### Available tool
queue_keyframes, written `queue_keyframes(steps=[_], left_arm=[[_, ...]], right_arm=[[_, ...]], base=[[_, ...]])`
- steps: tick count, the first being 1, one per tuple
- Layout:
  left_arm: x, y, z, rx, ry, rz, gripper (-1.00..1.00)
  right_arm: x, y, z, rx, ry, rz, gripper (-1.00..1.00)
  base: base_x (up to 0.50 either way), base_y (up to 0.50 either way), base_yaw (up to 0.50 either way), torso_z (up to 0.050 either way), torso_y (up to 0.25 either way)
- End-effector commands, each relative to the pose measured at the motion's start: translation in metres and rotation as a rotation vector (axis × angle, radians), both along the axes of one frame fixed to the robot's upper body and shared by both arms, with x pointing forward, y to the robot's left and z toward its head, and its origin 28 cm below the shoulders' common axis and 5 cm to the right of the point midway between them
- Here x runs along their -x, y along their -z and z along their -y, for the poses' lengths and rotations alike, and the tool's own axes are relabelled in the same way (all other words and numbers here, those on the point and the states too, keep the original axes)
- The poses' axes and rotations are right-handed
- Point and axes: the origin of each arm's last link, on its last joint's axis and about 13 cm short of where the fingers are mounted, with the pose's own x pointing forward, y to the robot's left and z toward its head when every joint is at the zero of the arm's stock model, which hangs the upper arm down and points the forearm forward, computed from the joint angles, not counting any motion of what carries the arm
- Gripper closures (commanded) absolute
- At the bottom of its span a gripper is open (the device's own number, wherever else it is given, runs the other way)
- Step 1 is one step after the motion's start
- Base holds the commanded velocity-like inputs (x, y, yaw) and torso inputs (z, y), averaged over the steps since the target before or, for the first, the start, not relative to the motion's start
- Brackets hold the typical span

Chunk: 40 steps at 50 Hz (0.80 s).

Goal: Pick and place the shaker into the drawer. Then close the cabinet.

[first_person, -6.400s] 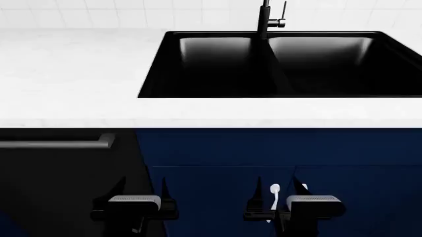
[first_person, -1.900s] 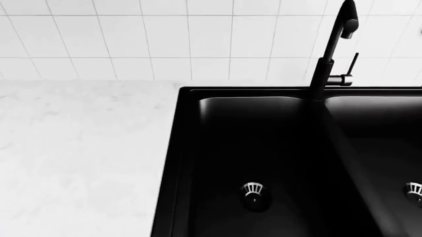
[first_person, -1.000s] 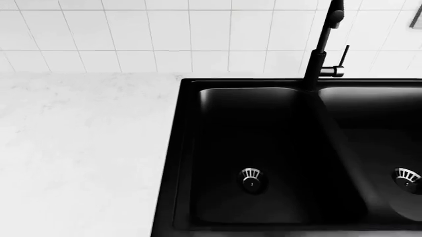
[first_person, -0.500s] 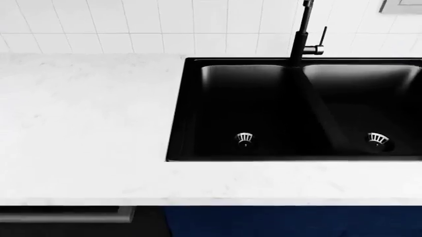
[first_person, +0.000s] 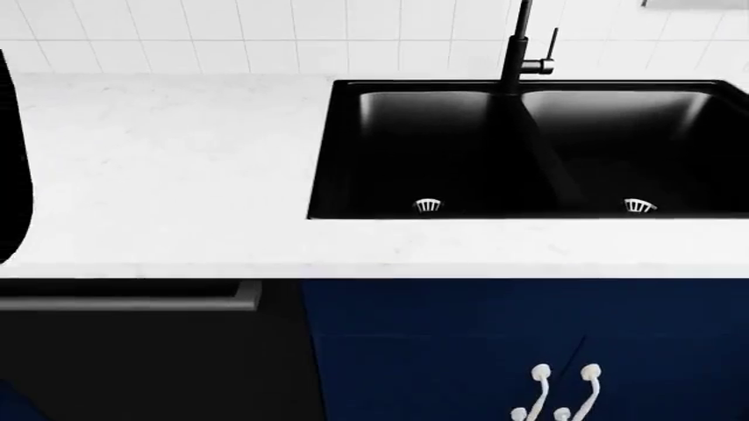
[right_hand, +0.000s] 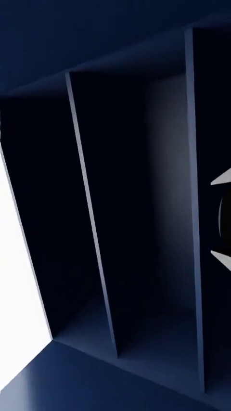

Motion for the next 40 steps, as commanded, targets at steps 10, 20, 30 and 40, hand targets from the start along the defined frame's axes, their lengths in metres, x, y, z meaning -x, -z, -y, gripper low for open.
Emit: queue_keyframes(steps=[10, 20, 30, 40], left_arm=[[0.007, 0.200, 0.000, 0.127, 0.024, -0.331, 1.00], [0.025, 0.295, 0.001, 0.133, -0.052, -0.457, 1.00], [0.038, 0.320, 0.000, 0.123, -0.104, -0.466, 1.00], [0.049, 0.350, 0.000, 0.106, -0.131, -0.511, 1.00]], right_arm=[[-0.017, 0.166, 0.003, 0.042, 0.041, -0.270, 1.00], [-0.016, 0.250, -0.001, 0.055, 0.133, -0.337, 1.00], [-0.008, 0.299, -0.004, 0.067, 0.179, -0.372, 1.00], [0.000, 0.339, -0.003, 0.075, 0.224, -0.416, 1.00]], base=[[0.00, 0.00, 0.00, 0.000, 0.000], [0.00, 0.00, 0.00, 0.000, 0.000], [0.00, 0.00, 0.00, 0.000, 0.000], [0.00, 0.00, 0.00, 0.000, 0.000]])
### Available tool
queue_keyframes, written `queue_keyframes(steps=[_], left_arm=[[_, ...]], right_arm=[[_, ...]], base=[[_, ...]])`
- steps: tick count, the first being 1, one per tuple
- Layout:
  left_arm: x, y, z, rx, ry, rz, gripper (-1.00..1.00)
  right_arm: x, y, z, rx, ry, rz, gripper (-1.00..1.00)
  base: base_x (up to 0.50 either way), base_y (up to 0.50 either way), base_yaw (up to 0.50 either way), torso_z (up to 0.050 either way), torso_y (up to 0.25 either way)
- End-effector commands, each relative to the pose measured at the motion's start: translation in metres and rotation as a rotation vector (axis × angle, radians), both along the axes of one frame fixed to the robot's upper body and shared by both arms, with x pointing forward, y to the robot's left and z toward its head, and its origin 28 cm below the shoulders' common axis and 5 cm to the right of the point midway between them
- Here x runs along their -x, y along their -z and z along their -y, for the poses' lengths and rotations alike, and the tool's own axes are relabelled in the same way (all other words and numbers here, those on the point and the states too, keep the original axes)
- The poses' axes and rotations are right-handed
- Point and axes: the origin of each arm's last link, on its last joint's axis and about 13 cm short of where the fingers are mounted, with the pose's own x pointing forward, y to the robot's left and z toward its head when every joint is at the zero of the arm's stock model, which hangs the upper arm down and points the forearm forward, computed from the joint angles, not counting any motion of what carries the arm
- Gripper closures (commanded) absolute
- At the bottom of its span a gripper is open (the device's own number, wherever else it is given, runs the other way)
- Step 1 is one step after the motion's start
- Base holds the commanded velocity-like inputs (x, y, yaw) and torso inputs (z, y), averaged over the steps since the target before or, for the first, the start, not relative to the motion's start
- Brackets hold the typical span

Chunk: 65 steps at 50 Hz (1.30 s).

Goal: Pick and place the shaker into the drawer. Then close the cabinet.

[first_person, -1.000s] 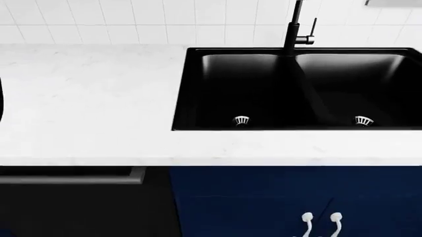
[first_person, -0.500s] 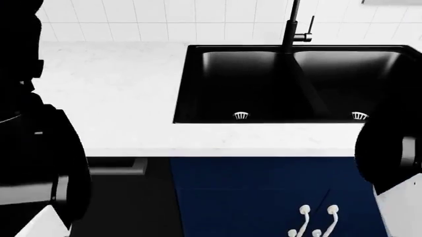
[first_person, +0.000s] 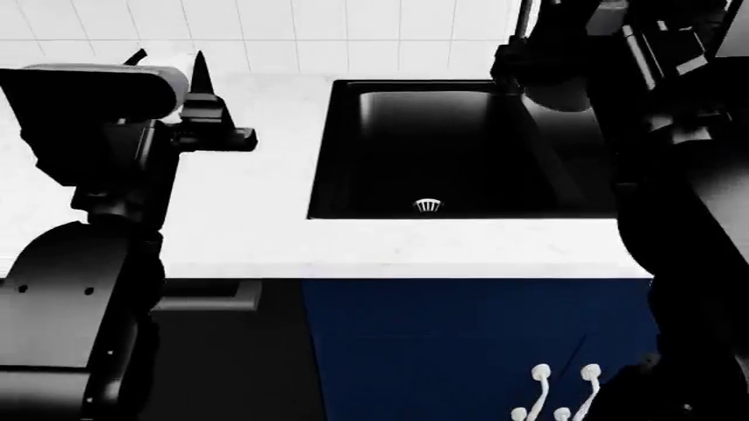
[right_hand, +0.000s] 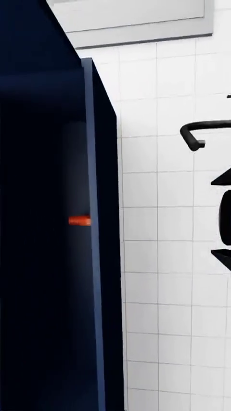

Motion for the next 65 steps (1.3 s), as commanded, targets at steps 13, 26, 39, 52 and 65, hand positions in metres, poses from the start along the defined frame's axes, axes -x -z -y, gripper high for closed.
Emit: queue_keyframes(steps=[13, 26, 39, 52, 65], left_arm=[[0.031, 0.037, 0.004, -0.027, -0.019, -0.054, 1.00], [0.037, 0.046, 0.005, -0.005, -0.018, -0.080, 1.00], [0.041, 0.061, 0.007, 0.010, -0.014, -0.114, 1.00], [0.044, 0.061, 0.008, 0.008, -0.010, -0.114, 1.00], [0.044, 0.059, 0.011, 0.003, 0.003, -0.115, 1.00]], right_arm=[[0.029, 0.052, -0.001, 0.005, 0.002, -0.072, 1.00], [0.033, 0.062, -0.005, -0.002, -0.027, -0.118, 1.00], [0.038, 0.079, -0.009, 0.007, -0.052, -0.186, 1.00], [0.044, 0.078, -0.016, 0.052, -0.075, -0.197, 1.00], [0.049, 0.076, -0.019, 0.045, -0.101, -0.221, 1.00]], base=[[0.00, 0.00, 0.00, 0.000, 0.000], [0.00, 0.00, 0.00, 0.000, 0.000], [0.00, 0.21, 0.00, 0.000, 0.000], [-0.02, 0.50, 0.00, 0.000, 0.001], [-0.14, 0.49, 0.00, 0.000, 0.000]])
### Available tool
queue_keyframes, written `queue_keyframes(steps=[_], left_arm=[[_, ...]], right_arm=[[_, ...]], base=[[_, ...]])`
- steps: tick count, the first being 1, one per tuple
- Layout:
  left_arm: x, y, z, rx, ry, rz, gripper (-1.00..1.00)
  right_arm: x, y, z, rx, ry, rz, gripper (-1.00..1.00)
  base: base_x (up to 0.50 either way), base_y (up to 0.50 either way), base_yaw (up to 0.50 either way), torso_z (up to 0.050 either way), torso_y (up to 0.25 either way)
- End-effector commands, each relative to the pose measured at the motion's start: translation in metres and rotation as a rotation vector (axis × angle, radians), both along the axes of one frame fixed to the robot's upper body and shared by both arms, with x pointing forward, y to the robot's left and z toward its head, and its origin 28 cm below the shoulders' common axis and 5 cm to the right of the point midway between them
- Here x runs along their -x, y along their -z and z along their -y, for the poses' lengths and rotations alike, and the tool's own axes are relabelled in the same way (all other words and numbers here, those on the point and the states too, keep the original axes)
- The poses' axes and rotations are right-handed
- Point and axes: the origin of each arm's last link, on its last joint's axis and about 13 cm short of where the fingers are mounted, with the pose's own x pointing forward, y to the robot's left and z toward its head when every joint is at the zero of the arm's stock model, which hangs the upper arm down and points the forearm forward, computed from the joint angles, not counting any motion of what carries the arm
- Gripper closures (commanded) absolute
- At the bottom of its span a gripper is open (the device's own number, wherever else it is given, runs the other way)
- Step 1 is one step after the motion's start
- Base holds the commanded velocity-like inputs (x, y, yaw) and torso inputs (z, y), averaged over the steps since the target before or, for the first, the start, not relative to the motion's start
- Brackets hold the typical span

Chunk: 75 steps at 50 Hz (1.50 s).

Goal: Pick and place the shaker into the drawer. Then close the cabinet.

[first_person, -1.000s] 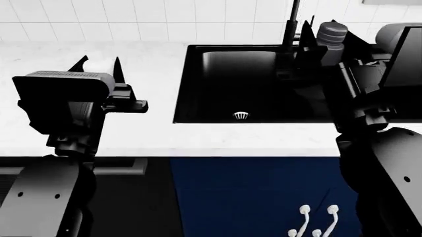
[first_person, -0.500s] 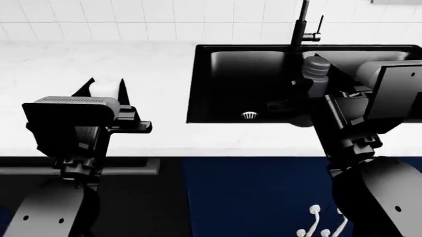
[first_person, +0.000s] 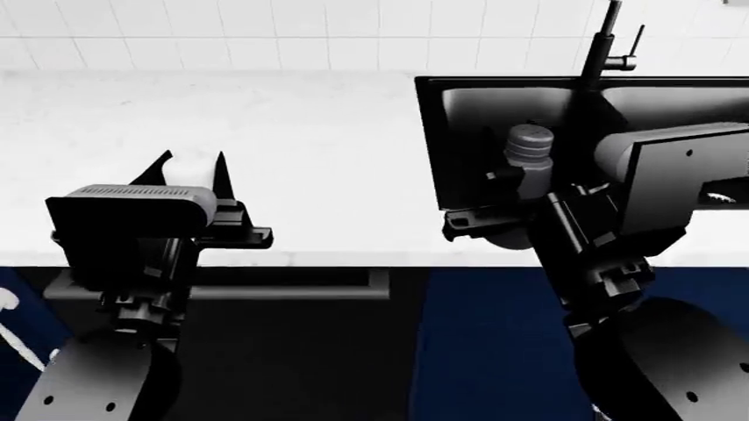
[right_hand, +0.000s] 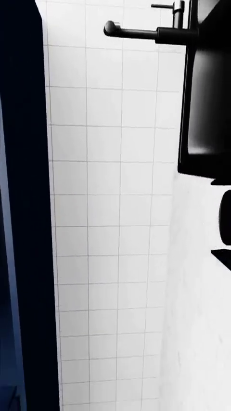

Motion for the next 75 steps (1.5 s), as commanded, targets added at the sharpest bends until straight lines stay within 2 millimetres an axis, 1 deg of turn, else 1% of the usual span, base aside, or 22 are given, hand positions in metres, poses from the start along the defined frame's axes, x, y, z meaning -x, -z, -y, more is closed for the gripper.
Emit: queue_keyframes(steps=[1, 12, 22, 40, 60, 75], left_arm=[[0.001, -0.002, 0.002, 0.008, 0.011, 0.002, 1.00], [0.001, -0.002, 0.003, 0.006, 0.013, 0.004, 1.00], [0.001, -0.001, 0.002, 0.008, 0.011, 0.002, 1.00], [0.001, 0.000, 0.003, 0.012, 0.016, 0.001, 1.00], [0.002, -0.010, 0.003, -0.001, 0.024, 0.019, 1.00], [0.003, -0.008, 0.005, -0.004, 0.031, 0.015, 1.00]], right_arm=[[0.005, -0.002, -0.003, -0.009, -0.022, -0.022, 1.00], [0.006, 0.000, -0.004, -0.034, -0.031, -0.024, 1.00], [0.007, 0.004, -0.006, -0.020, -0.038, -0.027, 1.00], [0.009, 0.006, -0.009, 0.013, -0.045, -0.028, 1.00], [0.011, -0.002, -0.010, 0.017, -0.050, -0.007, 1.00], [0.011, 0.001, -0.011, 0.008, -0.055, -0.009, 1.00]], base=[[-0.50, 0.32, 0.00, 0.000, 0.000], [-0.50, 0.05, 0.00, 0.000, 0.000], [-0.50, 0.08, 0.00, 0.000, 0.000], [-0.46, 0.42, 0.00, 0.000, 0.000], [-0.39, 0.46, 0.00, 0.000, 0.000], [-0.34, 0.48, 0.00, 0.000, 0.000]])
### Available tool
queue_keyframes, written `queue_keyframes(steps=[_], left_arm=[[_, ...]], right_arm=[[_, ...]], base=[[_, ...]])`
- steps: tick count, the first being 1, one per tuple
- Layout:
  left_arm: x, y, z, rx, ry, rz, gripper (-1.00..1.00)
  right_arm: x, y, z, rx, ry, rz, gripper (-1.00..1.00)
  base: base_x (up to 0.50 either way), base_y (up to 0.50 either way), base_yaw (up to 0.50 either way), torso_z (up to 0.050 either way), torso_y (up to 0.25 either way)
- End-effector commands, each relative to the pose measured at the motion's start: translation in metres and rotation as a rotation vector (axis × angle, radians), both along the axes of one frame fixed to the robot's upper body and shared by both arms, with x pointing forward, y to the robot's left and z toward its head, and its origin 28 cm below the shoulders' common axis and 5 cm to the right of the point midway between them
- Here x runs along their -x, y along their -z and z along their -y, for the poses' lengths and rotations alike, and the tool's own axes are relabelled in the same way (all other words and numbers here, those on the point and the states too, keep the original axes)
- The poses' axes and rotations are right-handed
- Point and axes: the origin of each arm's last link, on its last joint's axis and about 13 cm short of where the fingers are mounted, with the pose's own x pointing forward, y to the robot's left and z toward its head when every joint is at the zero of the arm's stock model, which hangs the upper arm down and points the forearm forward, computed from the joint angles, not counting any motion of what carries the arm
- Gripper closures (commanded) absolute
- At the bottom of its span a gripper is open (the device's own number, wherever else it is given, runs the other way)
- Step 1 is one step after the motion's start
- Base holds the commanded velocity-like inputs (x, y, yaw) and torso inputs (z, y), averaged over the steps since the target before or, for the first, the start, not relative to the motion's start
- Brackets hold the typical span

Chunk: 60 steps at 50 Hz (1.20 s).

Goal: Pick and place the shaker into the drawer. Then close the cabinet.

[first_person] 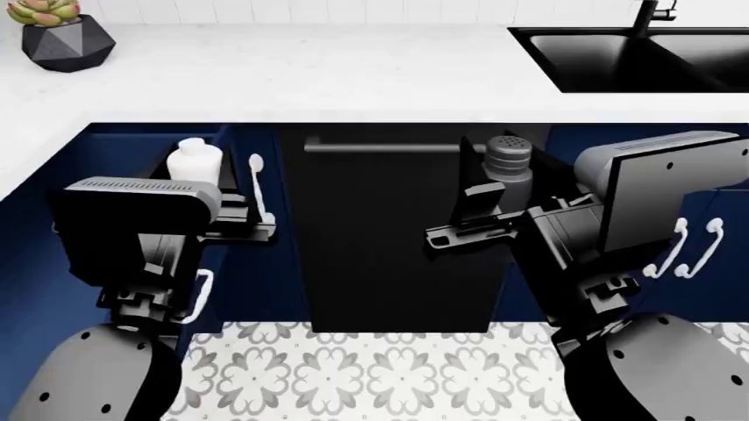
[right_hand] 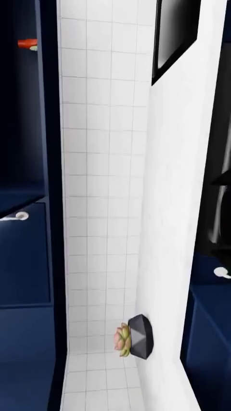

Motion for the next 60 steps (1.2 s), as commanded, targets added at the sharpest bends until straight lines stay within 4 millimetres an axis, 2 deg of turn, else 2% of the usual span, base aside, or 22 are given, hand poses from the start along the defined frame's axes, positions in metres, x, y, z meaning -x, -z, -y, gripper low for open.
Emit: queue_keyframes(steps=[1, 17, 25, 35, 37, 39, 43, 49, 60], left_arm=[[0.001, -0.001, 0.001, 0.006, 0.005, 0.002, 1.00], [-0.001, -0.005, 0.002, -0.005, 0.017, 0.002, 1.00], [-0.001, -0.006, 0.003, -0.009, 0.020, 0.003, 1.00], [-0.001, -0.006, 0.003, -0.017, 0.020, 0.000, 1.00], [0.000, -0.005, 0.004, -0.018, 0.021, -0.002, 1.00], [0.000, -0.003, 0.004, -0.021, 0.020, -0.006, 1.00], [0.000, -0.003, 0.005, -0.023, 0.021, -0.008, 1.00], [0.000, -0.003, 0.005, -0.025, 0.024, -0.008, 1.00], [0.000, -0.005, 0.005, -0.029, 0.031, -0.004, 1.00]], right_arm=[[0.001, 0.000, 0.000, -0.003, -0.002, 0.006, 1.00], [-0.001, -0.002, -0.002, 0.009, -0.015, 0.011, 1.00], [-0.001, -0.002, -0.002, 0.010, -0.022, 0.019, 1.00], [0.002, -0.006, 0.000, -0.062, -0.072, 0.017, 1.00], [0.004, -0.010, 0.001, -0.136, -0.104, 0.016, 1.00], [0.010, -0.014, 0.000, -0.149, -0.164, 0.051, 1.00], [0.014, -0.017, 0.001, -0.164, -0.174, 0.071, 1.00], [0.017, -0.011, -0.001, -0.064, -0.128, 0.102, 1.00], [0.017, -0.010, -0.004, -0.024, -0.139, 0.089, 1.00]], base=[[-0.34, 0.48, 0.00, 0.000, 0.000], [-0.32, 0.49, 0.00, 0.000, 0.000], [0.11, 0.50, 0.00, 0.000, 0.000], [0.00, 0.00, 0.00, 0.000, 0.000], [0.00, 0.00, 0.00, 0.000, 0.000], [0.00, 0.00, 0.00, 0.000, 0.000], [0.00, 0.00, 0.00, 0.000, 0.000], [0.00, 0.00, 0.17, 0.000, 0.000], [0.00, 0.00, 0.50, 0.000, 0.000]])
